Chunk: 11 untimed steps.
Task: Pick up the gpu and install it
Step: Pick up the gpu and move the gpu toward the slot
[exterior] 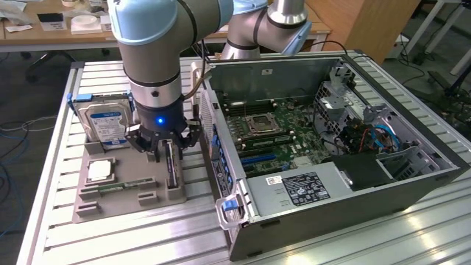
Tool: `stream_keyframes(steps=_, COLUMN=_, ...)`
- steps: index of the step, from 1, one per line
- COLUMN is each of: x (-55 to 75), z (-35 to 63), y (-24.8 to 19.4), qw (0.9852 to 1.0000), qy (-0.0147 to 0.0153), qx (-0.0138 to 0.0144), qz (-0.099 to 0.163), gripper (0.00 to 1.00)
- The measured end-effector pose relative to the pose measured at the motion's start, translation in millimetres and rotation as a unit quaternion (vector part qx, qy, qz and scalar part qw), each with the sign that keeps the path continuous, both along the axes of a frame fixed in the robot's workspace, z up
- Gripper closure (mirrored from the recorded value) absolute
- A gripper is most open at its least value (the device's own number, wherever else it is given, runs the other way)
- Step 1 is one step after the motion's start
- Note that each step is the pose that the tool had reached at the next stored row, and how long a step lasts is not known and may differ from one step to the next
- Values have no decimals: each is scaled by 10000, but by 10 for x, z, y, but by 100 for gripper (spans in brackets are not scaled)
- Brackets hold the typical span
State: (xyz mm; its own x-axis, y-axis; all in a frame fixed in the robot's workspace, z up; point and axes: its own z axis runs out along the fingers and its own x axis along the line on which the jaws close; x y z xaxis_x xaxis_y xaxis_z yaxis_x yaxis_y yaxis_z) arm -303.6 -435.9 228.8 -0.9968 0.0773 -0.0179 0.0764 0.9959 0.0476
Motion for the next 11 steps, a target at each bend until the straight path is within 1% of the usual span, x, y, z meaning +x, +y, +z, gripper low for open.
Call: stream_keyframes(steps=11, x=17, z=0, y=0, qw=10000, qy=2, qx=0, qz=0, gripper=47)
